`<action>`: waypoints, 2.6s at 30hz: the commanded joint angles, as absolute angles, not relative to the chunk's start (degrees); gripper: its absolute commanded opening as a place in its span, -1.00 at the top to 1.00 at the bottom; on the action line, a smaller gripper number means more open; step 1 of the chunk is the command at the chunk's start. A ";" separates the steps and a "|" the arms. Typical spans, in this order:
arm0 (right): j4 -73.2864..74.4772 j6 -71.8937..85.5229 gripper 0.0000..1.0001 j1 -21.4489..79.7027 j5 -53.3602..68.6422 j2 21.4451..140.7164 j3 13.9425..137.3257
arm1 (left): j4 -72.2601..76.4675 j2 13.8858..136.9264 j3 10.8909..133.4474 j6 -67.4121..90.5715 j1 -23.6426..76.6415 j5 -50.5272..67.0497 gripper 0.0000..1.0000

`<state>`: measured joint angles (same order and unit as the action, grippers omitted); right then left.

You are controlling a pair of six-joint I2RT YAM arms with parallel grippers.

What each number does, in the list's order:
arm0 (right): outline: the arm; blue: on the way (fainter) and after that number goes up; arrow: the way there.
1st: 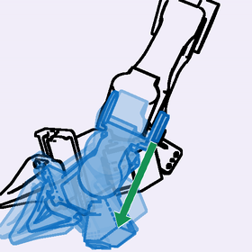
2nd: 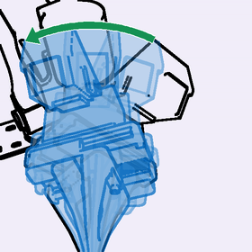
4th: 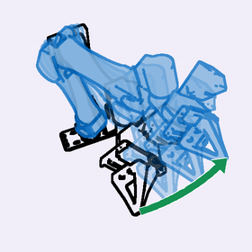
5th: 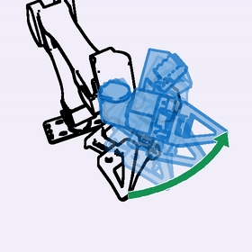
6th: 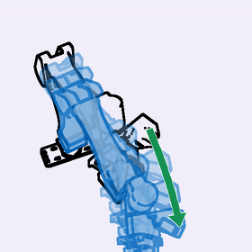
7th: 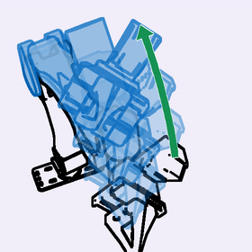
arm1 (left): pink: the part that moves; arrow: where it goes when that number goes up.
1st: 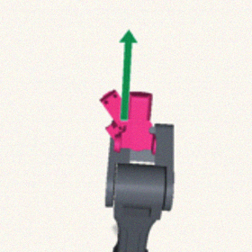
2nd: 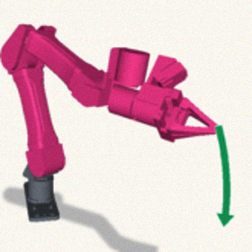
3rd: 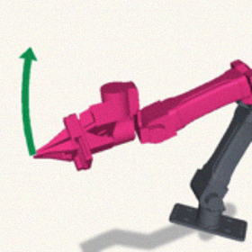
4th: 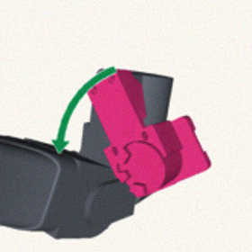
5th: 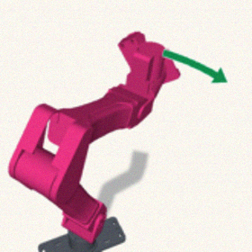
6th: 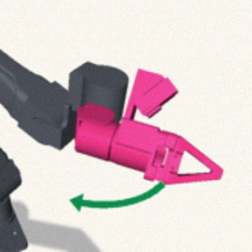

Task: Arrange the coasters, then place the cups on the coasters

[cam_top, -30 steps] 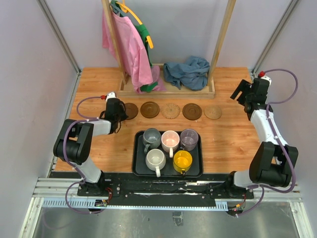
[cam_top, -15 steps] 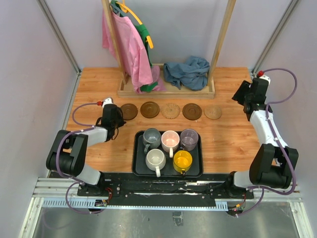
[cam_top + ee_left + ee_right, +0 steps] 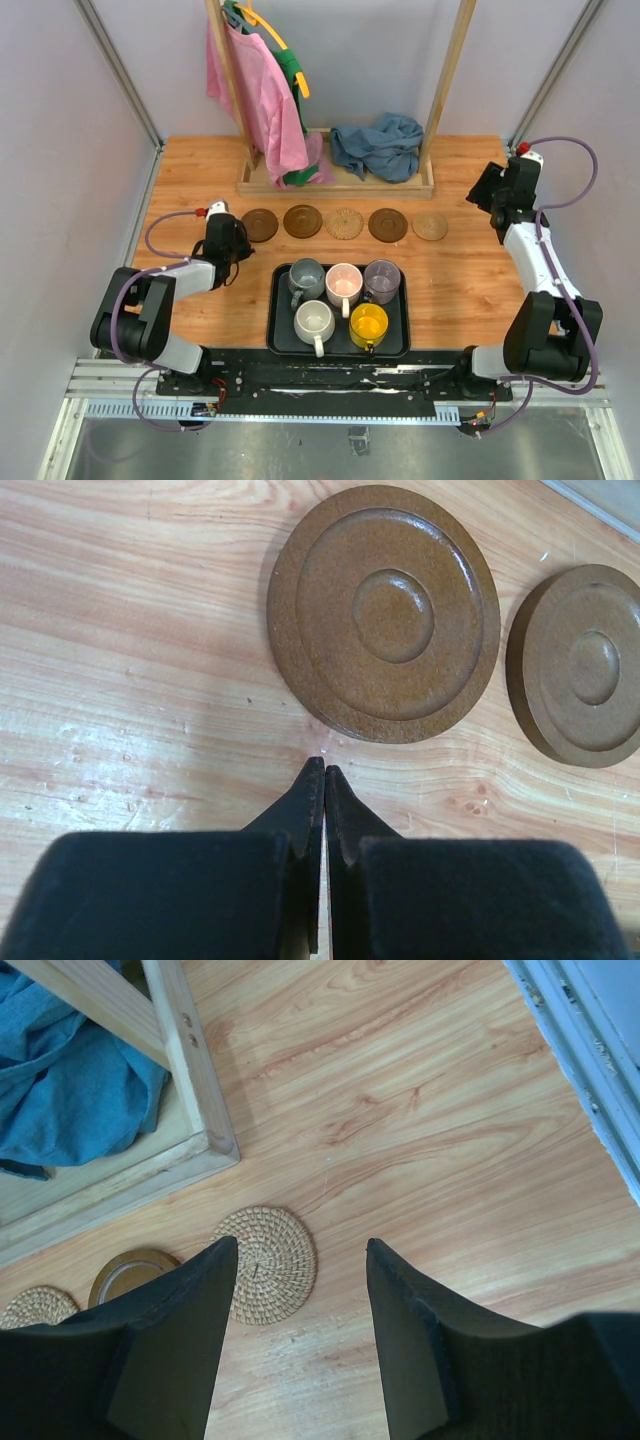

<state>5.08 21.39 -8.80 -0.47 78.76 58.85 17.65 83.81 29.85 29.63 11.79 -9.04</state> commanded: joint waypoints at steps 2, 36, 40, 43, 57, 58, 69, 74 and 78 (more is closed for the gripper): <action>6.25 21.79 -0.11 -7.99 -0.01 77.34 58.52 | 18.83 84.29 29.16 30.32 11.51 -6.79 0.99; 6.40 21.47 -0.11 -7.55 0.68 77.91 58.36 | 20.74 92.90 33.02 30.50 11.51 -5.62 0.99; 6.42 21.36 -0.11 -7.48 0.62 77.87 58.46 | 20.87 93.18 33.29 30.43 11.51 -5.63 0.99; 6.48 21.33 -0.12 -7.47 0.62 77.96 58.44 | 20.88 93.11 33.18 30.52 11.51 -5.64 0.99; 7.46 21.02 -0.12 -6.95 0.01 76.22 58.46 | 15.67 82.25 29.37 29.96 11.58 -3.97 0.99; 7.51 21.07 -0.12 -6.89 0.00 75.91 58.37 | 14.87 80.74 29.02 30.04 11.60 -3.88 0.98; 14.71 20.69 -0.24 -5.88 -1.36 71.01 59.45 | 8.95 67.57 28.43 27.86 11.64 -3.61 0.79; 21.42 19.01 -0.31 -0.68 -8.41 67.80 60.54 | 5.42 61.55 27.47 25.64 14.63 -6.88 0.78; 25.87 18.88 -0.34 3.62 -10.82 64.93 60.18 | 2.18 58.56 28.33 25.14 17.44 -9.07 0.77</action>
